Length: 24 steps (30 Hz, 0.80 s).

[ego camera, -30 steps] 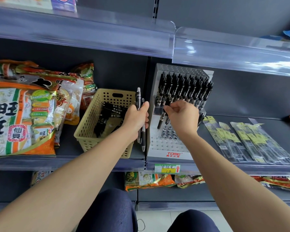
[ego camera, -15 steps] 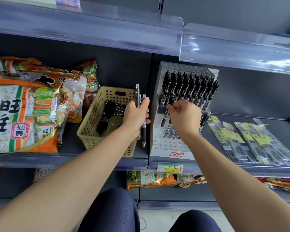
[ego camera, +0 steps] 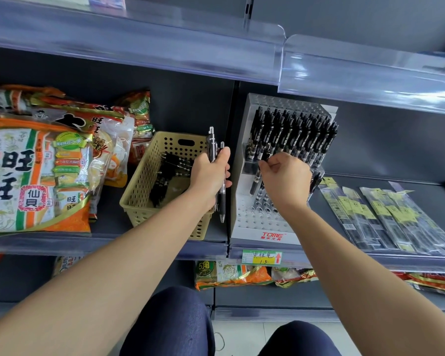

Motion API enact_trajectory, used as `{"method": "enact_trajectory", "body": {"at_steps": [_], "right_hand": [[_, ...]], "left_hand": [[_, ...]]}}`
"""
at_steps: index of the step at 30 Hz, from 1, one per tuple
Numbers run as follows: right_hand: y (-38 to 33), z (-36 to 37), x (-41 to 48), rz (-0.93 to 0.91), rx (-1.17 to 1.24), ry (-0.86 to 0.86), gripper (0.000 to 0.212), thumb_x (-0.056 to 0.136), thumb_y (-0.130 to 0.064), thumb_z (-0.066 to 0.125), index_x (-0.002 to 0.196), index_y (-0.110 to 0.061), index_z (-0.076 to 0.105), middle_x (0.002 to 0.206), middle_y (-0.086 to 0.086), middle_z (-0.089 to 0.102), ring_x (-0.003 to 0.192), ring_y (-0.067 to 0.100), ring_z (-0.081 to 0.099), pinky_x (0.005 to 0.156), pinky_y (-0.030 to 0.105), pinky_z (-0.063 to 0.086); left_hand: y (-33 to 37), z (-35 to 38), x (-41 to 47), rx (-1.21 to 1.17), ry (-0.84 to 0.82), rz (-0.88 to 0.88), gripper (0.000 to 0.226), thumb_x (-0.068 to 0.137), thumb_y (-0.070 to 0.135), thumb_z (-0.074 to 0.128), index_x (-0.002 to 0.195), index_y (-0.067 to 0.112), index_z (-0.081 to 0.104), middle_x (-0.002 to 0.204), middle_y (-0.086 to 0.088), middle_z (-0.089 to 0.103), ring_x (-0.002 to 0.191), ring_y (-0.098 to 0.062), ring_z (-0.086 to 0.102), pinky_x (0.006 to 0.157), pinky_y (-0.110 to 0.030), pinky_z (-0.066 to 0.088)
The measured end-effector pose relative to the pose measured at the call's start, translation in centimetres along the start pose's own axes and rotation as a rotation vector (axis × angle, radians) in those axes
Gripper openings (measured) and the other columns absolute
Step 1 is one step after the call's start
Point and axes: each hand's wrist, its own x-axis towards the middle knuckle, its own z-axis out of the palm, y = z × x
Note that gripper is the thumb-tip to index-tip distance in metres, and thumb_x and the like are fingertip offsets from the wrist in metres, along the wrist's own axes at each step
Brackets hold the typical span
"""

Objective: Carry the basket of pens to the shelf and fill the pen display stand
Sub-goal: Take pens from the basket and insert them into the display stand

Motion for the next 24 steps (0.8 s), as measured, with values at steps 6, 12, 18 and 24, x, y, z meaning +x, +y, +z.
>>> {"method": "enact_trajectory", "body": {"at_steps": [6,12,18,24], "right_hand": [[0.3,0.2,-0.4,-0.019,-0.062,-0.054,0.022,0.088,-0.024,0.064,0.078,-0.005,0.069,0.068,0.009,0.068,0.065,0.027,0.063,0.061,0.029,0.052],[1.3,1.5,-1.2,0.04,-0.128,-0.162,0.03,0.087,-0.026,0.064,0.069,-0.002,0.066,0.062,0.014,0.066,0.056,0.028,0.058,0.053,0.025,0.046],[1.4,2.1,-1.1,0.049,-0.167,-0.178,0.031,0.089,-0.025,0.062,0.065,-0.005,0.063,0.062,0.012,0.064,0.06,0.03,0.06,0.053,0.026,0.045],[1.2,2.0,-1.1,-0.008,-0.315,-0.216,0.031,0.093,-0.03,0.057,0.07,-0.009,0.06,0.062,0.007,0.059,0.06,0.028,0.057,0.054,0.027,0.044]], "left_hand": [[0.0,0.0,0.0,0.007,0.001,0.002,0.03,0.095,0.034,0.056,0.106,0.007,0.052,0.078,-0.001,0.053,0.065,-0.012,0.052,0.057,-0.026,0.052],[0.0,0.0,0.0,0.011,0.002,-0.014,0.034,0.094,0.035,0.057,0.108,0.005,0.05,0.08,-0.003,0.054,0.066,-0.013,0.052,0.058,-0.027,0.052],[-0.1,0.1,0.0,0.013,-0.001,-0.006,0.031,0.094,0.034,0.057,0.107,0.006,0.053,0.079,-0.002,0.054,0.065,-0.013,0.053,0.055,-0.025,0.052],[-0.1,0.4,-0.1,0.002,-0.014,-0.026,0.028,0.094,0.032,0.059,0.108,0.008,0.057,0.079,-0.001,0.055,0.066,-0.011,0.054,0.059,-0.026,0.055]]}}
